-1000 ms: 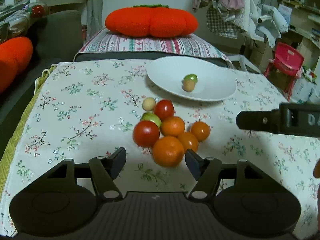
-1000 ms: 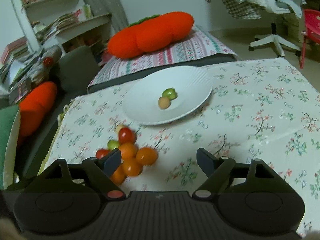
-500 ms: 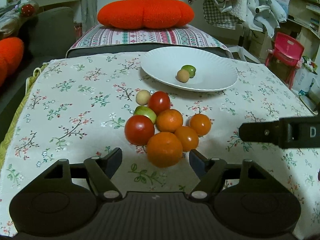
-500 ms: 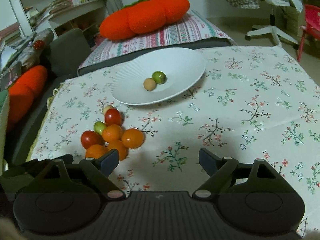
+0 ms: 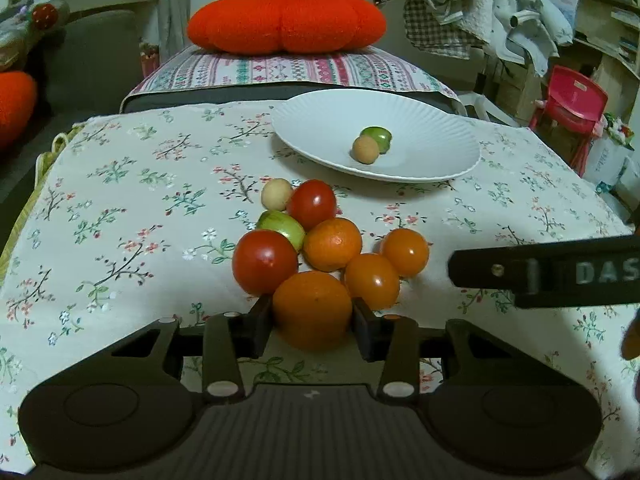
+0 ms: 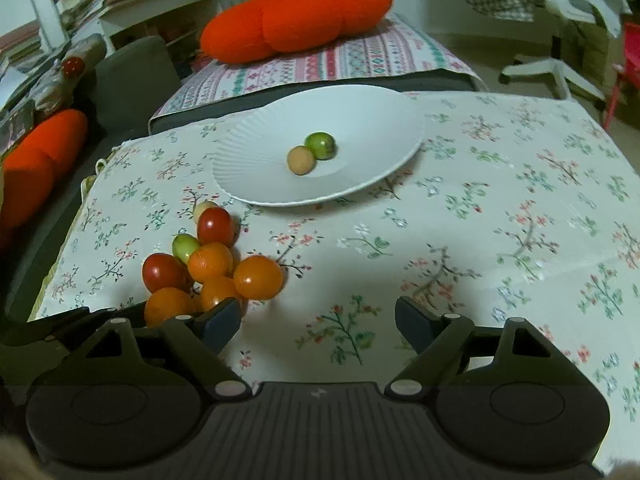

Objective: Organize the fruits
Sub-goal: 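Withdraw both open tools from the plate back toward the fruit cluster, then grasp the large mandarin with the left tool while the right tool grasps a small orange tomato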

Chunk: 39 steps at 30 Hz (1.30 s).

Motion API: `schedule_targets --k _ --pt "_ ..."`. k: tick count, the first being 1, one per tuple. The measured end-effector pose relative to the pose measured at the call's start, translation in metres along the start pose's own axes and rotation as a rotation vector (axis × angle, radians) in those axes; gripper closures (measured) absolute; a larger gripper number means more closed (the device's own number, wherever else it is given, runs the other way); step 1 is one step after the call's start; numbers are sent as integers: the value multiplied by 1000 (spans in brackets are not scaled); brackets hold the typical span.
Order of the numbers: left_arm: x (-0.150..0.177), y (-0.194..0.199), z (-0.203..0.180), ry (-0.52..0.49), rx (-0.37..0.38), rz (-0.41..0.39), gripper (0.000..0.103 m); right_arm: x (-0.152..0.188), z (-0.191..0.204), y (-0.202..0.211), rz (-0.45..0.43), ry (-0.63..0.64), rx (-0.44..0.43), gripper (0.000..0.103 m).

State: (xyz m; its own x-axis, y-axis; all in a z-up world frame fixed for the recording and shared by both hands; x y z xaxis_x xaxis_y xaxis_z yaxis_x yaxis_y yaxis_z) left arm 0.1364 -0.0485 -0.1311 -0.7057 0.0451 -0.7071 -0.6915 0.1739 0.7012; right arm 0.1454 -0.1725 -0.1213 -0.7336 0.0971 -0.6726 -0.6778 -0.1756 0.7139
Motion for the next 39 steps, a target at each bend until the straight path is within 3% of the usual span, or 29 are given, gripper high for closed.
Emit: schedule_targets --k 11,13,15,18,25,30,34,39 --pt "-5 13 13 70 -3 4 81 -11 21 -28 -10 67 -45 45" --pt "-4 13 12 67 -4 7 81 -12 28 -32 -16 98 -51 68" --pt "-5 12 11 65 -3 7 81 -12 35 -34 -10 140 -49 78" --pt "-5 12 11 58 -6 5 81 -10 41 -33 -12 187 -17 82" --pt "-8 15 12 59 -7 -12 81 -17 38 -24 -35 160 -25 95" --pt "-7 14 13 61 -12 -3 81 -14 39 -29 -2 160 -48 92" --pt "-6 14 15 64 -18 3 81 -16 22 -29 2 60 -20 51" --pt "-7 16 15 65 -14 2 81 -21 6 -25 -20 -87 -74 49"
Point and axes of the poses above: each gripper's, at about its wrist camera, not at the fingertips, and y roughly against the way its jaws point, z to its left, x to its underside, the point moved 9 cm from there along -y, roughly the way its jaws point, and after that the axes turned 6 degrees about y, right-handed, at the moved point
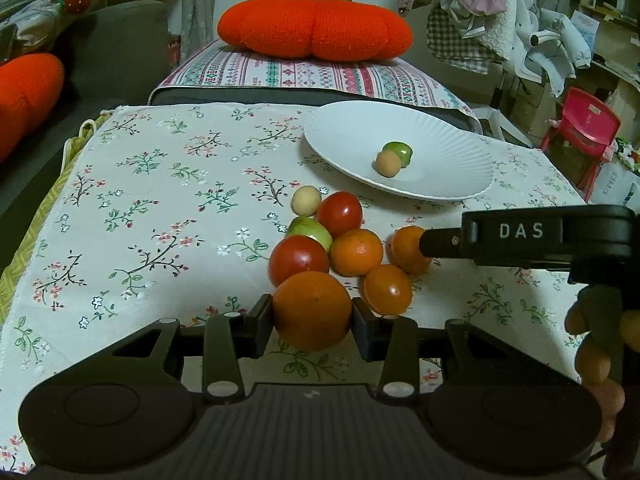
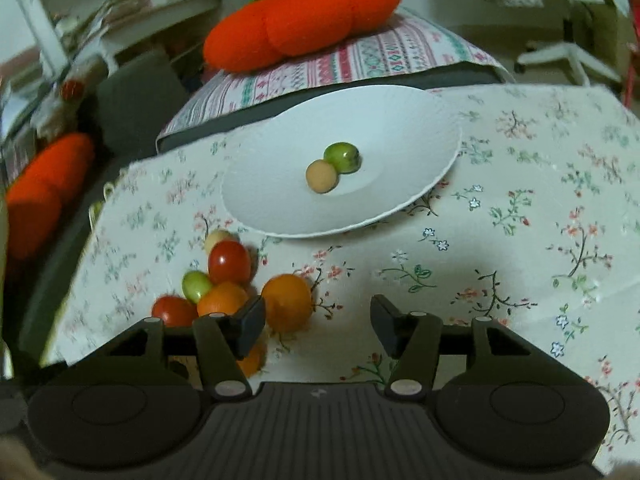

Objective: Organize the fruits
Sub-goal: 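Grasp the large mandarin with the left tool while the right tool grasps a small orange tomato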

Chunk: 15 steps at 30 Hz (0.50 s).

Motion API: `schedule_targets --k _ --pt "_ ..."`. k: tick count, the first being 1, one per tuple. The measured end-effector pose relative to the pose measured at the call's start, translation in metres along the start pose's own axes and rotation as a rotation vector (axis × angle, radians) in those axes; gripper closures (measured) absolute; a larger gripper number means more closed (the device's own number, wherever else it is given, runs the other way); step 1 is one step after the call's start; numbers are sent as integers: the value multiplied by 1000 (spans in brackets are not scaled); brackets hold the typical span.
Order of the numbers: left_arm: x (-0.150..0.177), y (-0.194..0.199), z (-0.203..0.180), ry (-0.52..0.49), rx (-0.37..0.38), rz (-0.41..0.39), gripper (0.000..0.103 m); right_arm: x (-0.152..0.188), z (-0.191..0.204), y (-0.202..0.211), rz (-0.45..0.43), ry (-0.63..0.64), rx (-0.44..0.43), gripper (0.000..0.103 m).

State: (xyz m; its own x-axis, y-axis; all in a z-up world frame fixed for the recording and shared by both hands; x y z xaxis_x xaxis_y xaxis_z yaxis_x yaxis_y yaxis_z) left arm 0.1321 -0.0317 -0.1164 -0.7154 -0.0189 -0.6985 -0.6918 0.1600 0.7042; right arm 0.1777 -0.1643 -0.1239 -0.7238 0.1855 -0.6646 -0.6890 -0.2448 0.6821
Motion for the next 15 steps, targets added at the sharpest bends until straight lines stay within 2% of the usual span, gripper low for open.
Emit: schedule_targets --k 6,8,9,10,15 --pt "1 0 0 -2 -3 2 81 -2 16 -10 -27 97 3 49" --pt "1 0 0 0 -5 0 81 0 23 -18 -17 142 7 57" --pt "1 0 1 1 -6 -1 81 2 26 -23 -5 170 19 72" --pt "1 1 1 2 -5 -2 81 3 28 -26 0 195 33 76" --pt "-1 3 -2 -1 4 -11 81 -1 32 -19 -25 227 43 77"
Point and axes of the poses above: each gripper's, at about its wrist camera, not at the fingertips, and y roughly against the way its jaws point, z to its left, x to its underside, the point moved 9 cm from there along -y, roughly the way its jaws point, and after that the axes turned 6 degrees about y, right-handed, at the moved point
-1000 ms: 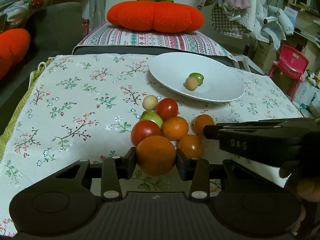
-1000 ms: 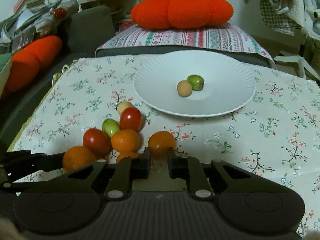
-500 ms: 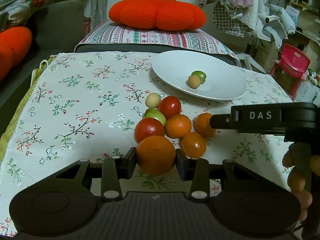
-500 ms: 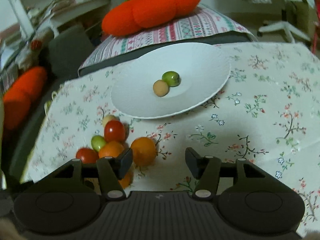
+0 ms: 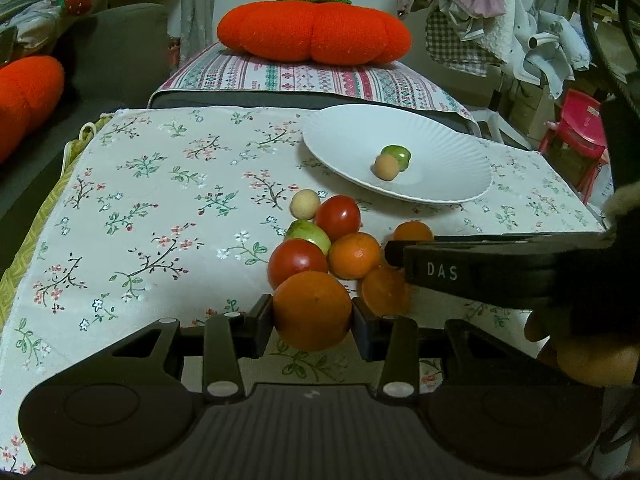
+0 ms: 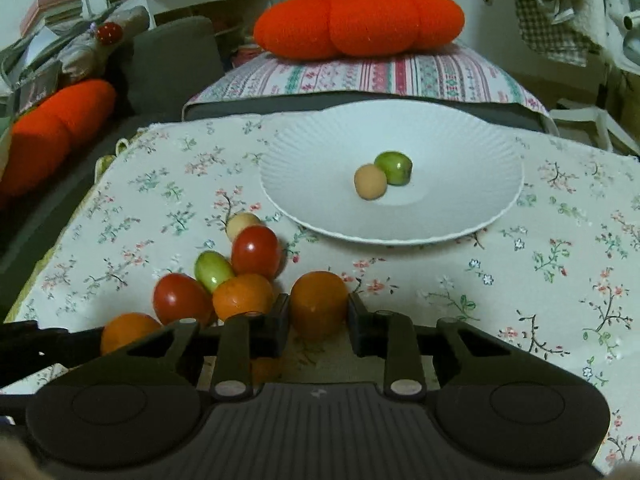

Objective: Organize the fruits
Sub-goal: 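Grasp the large mandarin with the left tool while the right tool grasps a small orange tomato, then carry the mandarin onto the plate with the left tool while the right tool places its orange tomato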

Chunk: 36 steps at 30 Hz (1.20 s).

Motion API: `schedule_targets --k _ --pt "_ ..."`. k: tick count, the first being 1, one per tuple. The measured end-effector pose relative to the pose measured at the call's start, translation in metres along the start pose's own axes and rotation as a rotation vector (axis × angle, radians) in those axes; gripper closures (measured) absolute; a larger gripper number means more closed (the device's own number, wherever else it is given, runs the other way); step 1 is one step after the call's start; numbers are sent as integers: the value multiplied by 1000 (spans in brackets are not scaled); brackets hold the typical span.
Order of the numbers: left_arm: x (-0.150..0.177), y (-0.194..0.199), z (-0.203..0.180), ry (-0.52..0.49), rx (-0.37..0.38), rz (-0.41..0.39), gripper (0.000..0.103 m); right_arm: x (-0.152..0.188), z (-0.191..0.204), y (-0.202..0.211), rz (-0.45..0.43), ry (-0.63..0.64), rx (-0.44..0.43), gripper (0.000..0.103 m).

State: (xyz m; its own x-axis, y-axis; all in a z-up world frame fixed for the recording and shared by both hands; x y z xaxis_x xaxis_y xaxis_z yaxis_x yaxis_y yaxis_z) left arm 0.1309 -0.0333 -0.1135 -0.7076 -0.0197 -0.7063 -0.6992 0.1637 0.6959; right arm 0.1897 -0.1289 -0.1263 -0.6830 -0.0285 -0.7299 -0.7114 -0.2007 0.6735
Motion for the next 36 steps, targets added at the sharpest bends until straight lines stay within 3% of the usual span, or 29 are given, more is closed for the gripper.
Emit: schedule_targets --k 5,11,20,36 --pt "-7 5 -1 1 13 -26 81 -5 -7 8 -3 -48 -13 77" --pt "-25 10 -1 10 33 -76 81 -22 -14 37 -92 -99 -54 77" --pt "-57 1 -17 -55 58 -166 81 -35 -67 46 -146 -237 0 77" --pt "-78 -46 -56 -191 91 -230 81 -42 -63 25 -136 -142 12 77"
Point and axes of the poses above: each gripper's, at about its wrist camera, not at the fingertips, and y roughly against the way its jaws point, z to its left, x to its underside, the point moved 9 cm from there along -y, roughly the way its jaws point, and after that the axes turned 6 degrees about y, right-handed, at the moved point
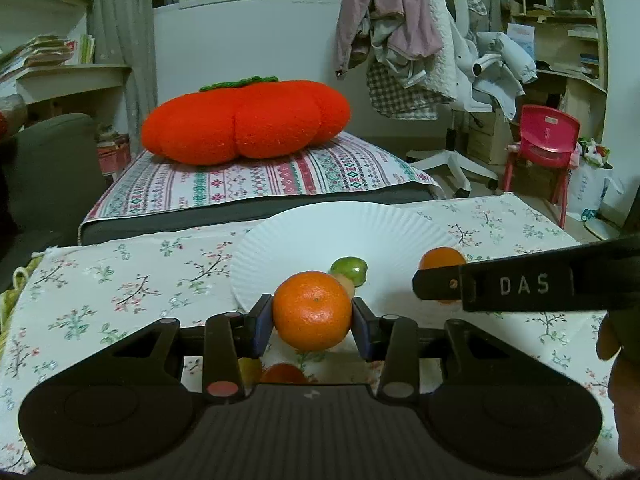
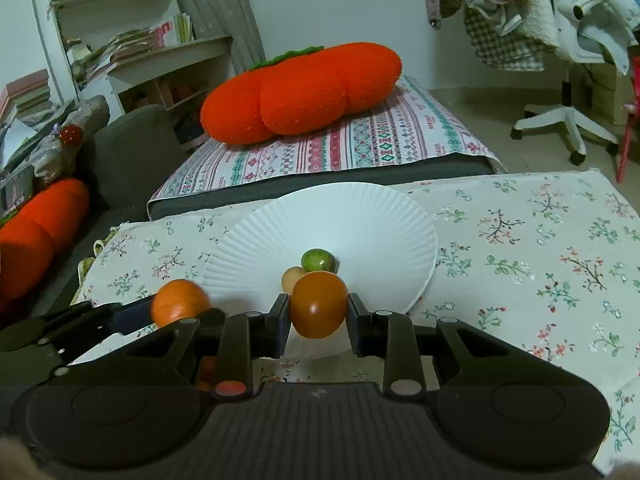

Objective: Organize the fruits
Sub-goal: 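Carry the mandarin onto the plate with the left tool while the right tool places its orange tomato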

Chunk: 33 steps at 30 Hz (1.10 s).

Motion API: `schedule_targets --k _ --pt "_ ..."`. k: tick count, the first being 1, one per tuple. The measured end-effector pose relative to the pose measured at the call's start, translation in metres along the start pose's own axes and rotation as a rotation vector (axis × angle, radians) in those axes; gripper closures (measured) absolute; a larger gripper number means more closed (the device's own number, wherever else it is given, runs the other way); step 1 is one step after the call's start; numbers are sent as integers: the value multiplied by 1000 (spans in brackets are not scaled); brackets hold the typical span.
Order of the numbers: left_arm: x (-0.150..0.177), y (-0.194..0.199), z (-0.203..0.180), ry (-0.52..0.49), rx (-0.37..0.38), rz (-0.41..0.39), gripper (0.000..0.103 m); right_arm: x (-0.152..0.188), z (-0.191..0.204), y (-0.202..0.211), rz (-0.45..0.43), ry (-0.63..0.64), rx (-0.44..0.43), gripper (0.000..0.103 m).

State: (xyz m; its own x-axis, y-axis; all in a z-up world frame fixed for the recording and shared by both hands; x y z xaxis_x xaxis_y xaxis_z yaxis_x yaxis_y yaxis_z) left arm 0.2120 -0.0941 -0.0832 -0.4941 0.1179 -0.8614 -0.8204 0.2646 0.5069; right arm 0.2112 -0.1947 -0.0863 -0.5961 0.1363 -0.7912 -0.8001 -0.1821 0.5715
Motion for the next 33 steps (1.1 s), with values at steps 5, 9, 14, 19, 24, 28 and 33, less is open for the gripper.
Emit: schedule_targets --k 5,9,14,19,24,28,33 --pt "3 -13 -3 -28 -1 10 81 1 1 -10 19 28 10 77" --pt "7 -20 -6 -55 2 18 81 6 2 -17 39 50 21 77" --pt "8 -23 -7 -56 4 20 81 6 0 -18 41 51 27 76" --pt "9 -24 -8 -67 4 22 80 8 0 -22 50 46 35 76" --pt "10 -24 -6 -65 1 27 78 7 1 -21 44 43 36 73" --pt "8 -22 -2 -54 -4 29 74 2 -9 -16 26 6 51 66" --pt "1 -17 10 7 -9 33 73 -10 -42 1 -32 -163 57 59"
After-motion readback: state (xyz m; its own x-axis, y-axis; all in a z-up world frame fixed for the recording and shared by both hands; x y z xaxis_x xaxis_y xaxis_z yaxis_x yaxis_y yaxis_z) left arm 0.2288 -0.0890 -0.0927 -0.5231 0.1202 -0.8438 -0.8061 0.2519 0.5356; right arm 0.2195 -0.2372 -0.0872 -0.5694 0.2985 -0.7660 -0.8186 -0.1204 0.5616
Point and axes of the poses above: each gripper's, at about its wrist camera, not at the fingertips, and y roughly against the way its jaws point, z to its left, x to its underside, the point moved 9 cm from there along -y, roughly the way its jaws point, and after that the axes turned 6 degrees about y, right-handed, at the moved point
